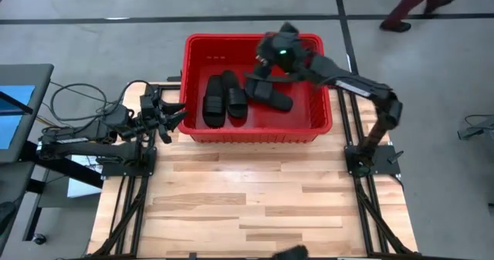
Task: Pick and place slides into bin
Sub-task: Adjust the slides in the red bin
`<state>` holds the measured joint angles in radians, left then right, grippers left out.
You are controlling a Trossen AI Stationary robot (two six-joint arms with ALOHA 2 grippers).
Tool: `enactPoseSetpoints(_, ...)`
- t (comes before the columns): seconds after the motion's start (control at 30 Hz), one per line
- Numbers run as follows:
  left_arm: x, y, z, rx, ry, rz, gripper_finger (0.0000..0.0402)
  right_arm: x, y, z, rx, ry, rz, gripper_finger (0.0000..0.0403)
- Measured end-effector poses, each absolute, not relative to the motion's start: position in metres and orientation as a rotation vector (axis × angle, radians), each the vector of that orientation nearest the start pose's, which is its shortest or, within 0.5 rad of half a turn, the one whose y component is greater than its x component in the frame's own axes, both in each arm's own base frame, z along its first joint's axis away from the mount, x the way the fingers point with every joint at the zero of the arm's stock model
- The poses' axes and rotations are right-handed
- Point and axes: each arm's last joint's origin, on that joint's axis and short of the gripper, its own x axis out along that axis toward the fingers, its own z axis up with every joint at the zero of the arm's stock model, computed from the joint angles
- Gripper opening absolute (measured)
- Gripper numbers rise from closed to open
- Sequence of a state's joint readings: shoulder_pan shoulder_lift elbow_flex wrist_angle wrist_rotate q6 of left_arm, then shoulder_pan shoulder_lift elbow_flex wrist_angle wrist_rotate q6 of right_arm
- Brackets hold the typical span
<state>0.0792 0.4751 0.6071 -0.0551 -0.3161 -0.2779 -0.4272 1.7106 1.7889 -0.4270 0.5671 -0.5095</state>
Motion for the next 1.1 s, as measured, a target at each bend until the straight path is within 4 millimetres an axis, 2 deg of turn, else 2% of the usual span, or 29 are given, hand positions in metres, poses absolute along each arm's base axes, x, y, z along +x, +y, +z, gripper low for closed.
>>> enactPoseSetpoints(0.1,0.114,0.018,0.323,-0.283,-0.131,0.382,0.0162,0.319,-0.157,0.442,-0.377,0.462,-0.826,0.0128)
enactPoseSetpoints(0.27,0.114,0.018,0.323,-0.285,-0.132,0.382,0.0162,0.279,-0.135,0.476,-0.286,0.323,-0.662,0.0017)
enactPoseSetpoints(0.37,0.114,0.018,0.323,-0.286,-0.132,0.382,0.0162,0.261,-0.129,0.485,-0.267,0.319,-0.649,0.0006)
enactPoseSetpoints(0.47,0.114,0.018,0.323,-0.293,-0.133,0.383,0.0162,0.249,-0.126,0.485,-0.265,0.369,-0.651,0.0002)
enactPoseSetpoints(0.6,0.114,0.018,0.323,-0.306,-0.136,0.385,0.0162,0.238,-0.133,0.477,-0.255,0.473,-0.635,0.0)
enactPoseSetpoints(0.7,0.114,0.018,0.323,-0.308,-0.137,0.387,0.0162,0.231,-0.147,0.471,-0.211,0.515,-0.577,0.0)
enactPoseSetpoints(0.8,0.114,0.018,0.323,-0.308,-0.137,0.387,0.0162,0.233,-0.166,0.461,-0.157,0.535,-0.506,0.0)
enactPoseSetpoints(0.93,0.114,0.018,0.323,-0.308,-0.138,0.388,0.0162,0.24,-0.198,0.435,-0.053,0.62,-0.428,0.0)
enactPoseSetpoints(1.1,0.114,0.018,0.323,-0.316,-0.139,0.386,0.0162,0.257,-0.233,0.386,0.082,0.784,-0.331,0.0)
